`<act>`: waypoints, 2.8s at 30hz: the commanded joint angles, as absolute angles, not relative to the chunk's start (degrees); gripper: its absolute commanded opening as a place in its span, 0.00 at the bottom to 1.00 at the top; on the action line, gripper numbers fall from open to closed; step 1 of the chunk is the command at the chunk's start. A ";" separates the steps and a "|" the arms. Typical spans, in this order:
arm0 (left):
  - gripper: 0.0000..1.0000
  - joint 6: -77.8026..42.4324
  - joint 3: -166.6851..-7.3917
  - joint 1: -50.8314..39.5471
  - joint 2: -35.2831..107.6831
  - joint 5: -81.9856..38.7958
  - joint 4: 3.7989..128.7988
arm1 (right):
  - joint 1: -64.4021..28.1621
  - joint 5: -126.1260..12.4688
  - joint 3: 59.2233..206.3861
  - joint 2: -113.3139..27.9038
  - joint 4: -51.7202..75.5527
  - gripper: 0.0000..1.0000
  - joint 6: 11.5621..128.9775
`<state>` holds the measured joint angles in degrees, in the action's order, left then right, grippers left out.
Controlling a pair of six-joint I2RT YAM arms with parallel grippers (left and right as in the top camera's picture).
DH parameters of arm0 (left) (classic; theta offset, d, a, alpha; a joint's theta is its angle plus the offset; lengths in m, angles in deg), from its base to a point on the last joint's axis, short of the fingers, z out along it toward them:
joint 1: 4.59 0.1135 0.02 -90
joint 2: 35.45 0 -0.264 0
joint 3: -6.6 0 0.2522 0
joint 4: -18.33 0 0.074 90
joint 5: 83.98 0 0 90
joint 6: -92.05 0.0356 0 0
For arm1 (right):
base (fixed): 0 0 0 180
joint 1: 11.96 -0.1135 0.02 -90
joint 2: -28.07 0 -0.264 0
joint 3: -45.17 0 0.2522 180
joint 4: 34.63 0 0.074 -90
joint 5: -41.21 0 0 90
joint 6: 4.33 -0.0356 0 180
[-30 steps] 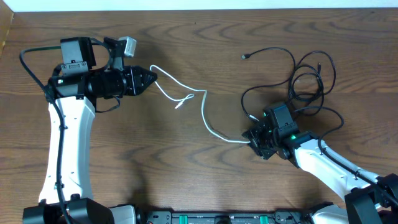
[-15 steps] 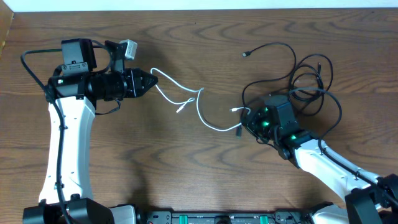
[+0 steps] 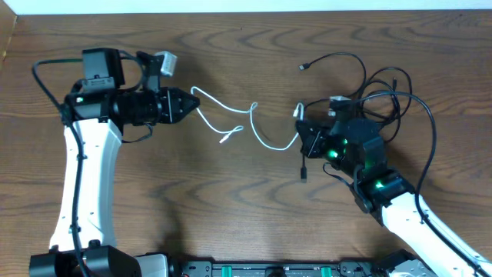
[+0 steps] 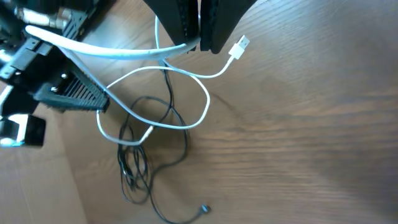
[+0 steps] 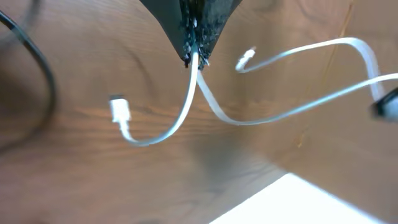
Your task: Untangle cables
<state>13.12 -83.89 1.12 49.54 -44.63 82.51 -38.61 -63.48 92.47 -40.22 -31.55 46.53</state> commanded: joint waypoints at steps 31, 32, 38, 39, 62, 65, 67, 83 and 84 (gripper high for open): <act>0.08 -28.54 -80.77 -7.47 70.50 -31.87 78.09 | -53.32 -63.66 92.62 -50.13 -39.33 0.05 62.27; 0.08 -28.73 -80.77 -7.47 70.94 -31.87 78.09 | -53.32 -63.53 92.62 -50.72 -39.31 0.05 62.40; 0.08 -28.73 -80.72 -7.47 71.75 -31.87 78.55 | -53.32 -60.84 92.62 -53.73 -39.17 0.06 62.38; 0.08 -28.73 -80.72 -7.47 71.75 -31.87 78.96 | -53.32 -60.53 92.62 -54.41 -39.33 0.06 62.38; 0.08 -30.24 -74.12 -7.82 71.75 -29.29 81.11 | -53.26 -59.83 92.62 -56.60 -34.43 0.36 23.30; 0.08 -31.73 -74.12 -8.60 71.75 -29.29 81.06 | -53.30 -59.83 92.62 -56.60 -33.32 0.39 21.75; 0.08 -31.73 -74.12 -9.22 71.75 -29.29 80.89 | -53.30 -59.83 92.62 -56.60 -33.43 0.40 20.74; 0.08 -31.68 -74.12 -13.19 71.75 -29.24 80.47 | -53.26 -54.72 92.62 -56.62 -28.27 0.47 19.76; 0.08 -31.68 -74.12 -13.19 71.75 -29.27 80.65 | -53.26 -54.72 92.62 -56.62 -27.44 0.47 19.71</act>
